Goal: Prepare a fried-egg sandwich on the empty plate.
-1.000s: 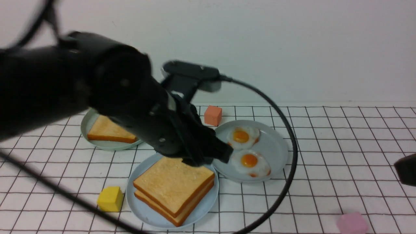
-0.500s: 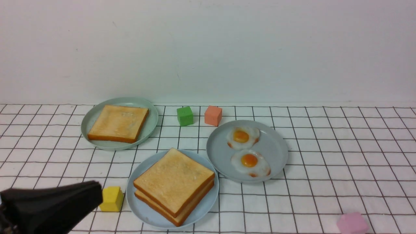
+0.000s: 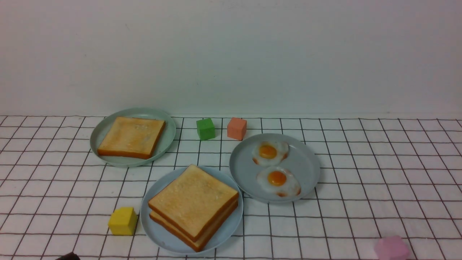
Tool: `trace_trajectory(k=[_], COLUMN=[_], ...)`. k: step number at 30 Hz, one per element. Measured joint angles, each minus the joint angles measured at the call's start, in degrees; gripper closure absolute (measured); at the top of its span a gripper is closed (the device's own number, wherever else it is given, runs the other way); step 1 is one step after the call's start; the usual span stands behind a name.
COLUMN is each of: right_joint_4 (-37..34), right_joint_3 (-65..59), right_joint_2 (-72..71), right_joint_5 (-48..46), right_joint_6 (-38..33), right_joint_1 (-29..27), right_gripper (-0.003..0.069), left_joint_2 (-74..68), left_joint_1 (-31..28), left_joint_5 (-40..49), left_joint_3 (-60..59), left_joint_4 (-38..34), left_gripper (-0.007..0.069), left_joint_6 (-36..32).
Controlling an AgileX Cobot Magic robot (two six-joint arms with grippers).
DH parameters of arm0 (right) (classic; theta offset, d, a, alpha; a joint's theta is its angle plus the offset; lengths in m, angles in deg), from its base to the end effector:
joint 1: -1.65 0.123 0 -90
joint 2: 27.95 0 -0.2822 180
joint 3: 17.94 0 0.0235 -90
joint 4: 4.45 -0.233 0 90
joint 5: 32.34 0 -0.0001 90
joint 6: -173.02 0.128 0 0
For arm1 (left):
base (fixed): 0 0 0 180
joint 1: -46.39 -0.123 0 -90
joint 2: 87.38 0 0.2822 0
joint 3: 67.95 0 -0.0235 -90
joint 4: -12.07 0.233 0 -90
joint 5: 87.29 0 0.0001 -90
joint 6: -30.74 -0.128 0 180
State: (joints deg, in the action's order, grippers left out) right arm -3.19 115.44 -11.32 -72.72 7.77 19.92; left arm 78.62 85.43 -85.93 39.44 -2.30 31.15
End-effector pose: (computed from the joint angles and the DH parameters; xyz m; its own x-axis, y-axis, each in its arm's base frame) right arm 0.0494 0.0144 0.2994 -0.2888 0.1557 -0.9447 -0.2383 0.9439 0.2284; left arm 0.0658 -0.0543 0.2330 -0.1346 -0.2192 -0.9664 0.6206 0.7416 -0.2547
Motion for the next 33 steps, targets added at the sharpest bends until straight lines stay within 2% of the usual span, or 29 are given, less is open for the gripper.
trace_trajectory(k=[5,13,17,20,22,25,29,33], right_joint_4=[0.0,0.0,3.5,3.9,3.3,1.2,-0.7,-1.3], right_joint_3=[-5.4,-11.0,-12.9,-16.7,-21.0,-26.5,-31.7,-31.8], right_joint_2=[0.0,0.0,-0.2,-0.3,-0.7,-3.4,-8.7,-9.3], right_joint_5=[9.5,10.2,9.4,13.6,18.4,22.4,21.1,19.1], right_joint_6=[0.0,0.0,0.6,0.2,-2.0,-4.9,-7.3,-9.3], right_joint_1=[0.0,0.0,-0.7,-6.0,-11.5,-16.2,-18.6,-19.0], right_gripper=[0.0608,0.0595,0.0607,0.0666,0.0671,0.0671,0.0671,0.0671], left_joint_2=[0.0,0.0,0.0,0.0,0.0,0.1,0.2,0.2], left_joint_1=[0.0,0.0,0.0,0.0,0.0,0.0,0.0,0.0], left_joint_5=[4.6,8.4,8.8,8.8,8.8,8.8,8.9,8.9], left_joint_3=[-0.1,-0.1,-0.1,-0.1,-0.1,-0.1,-0.1,-0.1], left_joint_4=[0.0,0.0,0.0,0.0,0.0,0.0,0.0,0.0], left_gripper=[0.0638,0.0638,0.0638,0.0637,0.0637,0.0636,0.0633,0.0629], left_joint_6=[0.0,0.0,0.0,0.0,0.0,0.0,0.0,-0.1])
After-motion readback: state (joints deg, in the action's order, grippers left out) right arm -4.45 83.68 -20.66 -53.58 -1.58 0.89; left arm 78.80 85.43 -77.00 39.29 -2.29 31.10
